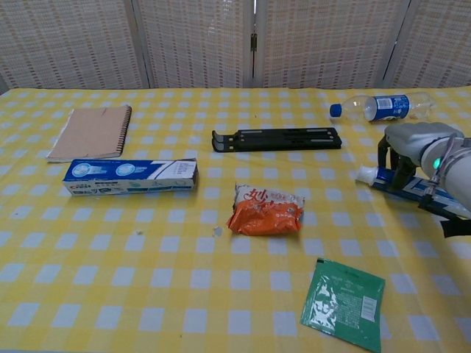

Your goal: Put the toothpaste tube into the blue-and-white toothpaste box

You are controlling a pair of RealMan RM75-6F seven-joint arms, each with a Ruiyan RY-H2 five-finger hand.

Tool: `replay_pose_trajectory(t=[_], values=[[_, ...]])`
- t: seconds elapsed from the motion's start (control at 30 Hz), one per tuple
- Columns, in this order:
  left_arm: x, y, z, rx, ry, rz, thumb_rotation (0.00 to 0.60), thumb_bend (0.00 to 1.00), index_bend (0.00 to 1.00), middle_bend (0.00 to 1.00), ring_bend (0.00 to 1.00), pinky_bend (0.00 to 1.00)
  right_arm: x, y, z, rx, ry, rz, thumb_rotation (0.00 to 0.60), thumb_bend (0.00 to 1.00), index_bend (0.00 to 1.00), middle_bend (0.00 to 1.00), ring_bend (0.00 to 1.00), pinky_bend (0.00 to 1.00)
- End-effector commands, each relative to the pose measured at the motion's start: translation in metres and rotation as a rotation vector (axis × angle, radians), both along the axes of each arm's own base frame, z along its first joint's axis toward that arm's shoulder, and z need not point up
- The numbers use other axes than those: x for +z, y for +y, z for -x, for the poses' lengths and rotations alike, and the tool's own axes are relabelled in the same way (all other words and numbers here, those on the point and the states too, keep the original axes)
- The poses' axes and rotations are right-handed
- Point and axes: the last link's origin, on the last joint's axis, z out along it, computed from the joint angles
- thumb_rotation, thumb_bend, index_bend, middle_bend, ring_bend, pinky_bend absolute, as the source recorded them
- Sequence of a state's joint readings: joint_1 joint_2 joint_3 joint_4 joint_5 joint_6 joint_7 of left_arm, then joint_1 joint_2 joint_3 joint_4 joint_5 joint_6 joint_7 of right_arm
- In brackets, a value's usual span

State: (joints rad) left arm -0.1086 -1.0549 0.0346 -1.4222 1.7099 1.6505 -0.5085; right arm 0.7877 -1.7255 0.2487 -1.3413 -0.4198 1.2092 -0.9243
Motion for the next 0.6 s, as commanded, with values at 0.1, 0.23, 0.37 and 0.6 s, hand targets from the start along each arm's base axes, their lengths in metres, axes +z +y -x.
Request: replay_pose_trajectory(t=[0.1,0.23,0.37,0.6], values=[[0.001,0.000,0.001,0.002,-0.001,-0.003,0.600,0.21,0.07,0.12,0.07,0.15,0.003,-0.002,-0.004,0.003,-0.012,0.018,0.600,0.34,0.68,0.53,0.59,0.68],[0.001,0.000,0.001,0.005,-0.001,-0.006,0.600,0.22,0.07,0.12,0.07,0.15,0.014,-0.004,-0.008,0.010,-0.070,0.056,0.600,0.35,0.71,0.56,0.62,0.71],[-0.001,0.001,0.001,0.010,0.008,-0.002,0.600,0.22,0.07,0.12,0.07,0.15,0.030,-0.004,-0.008,0.016,-0.158,0.099,0.600,0.35,0.72,0.57,0.63,0.72],[-0.008,0.005,0.001,0.022,0.031,0.017,0.600,0.22,0.07,0.12,0.07,0.15,0.065,0.001,-0.005,0.012,-0.312,0.151,0.600,0.36,0.74,0.58,0.63,0.73]])
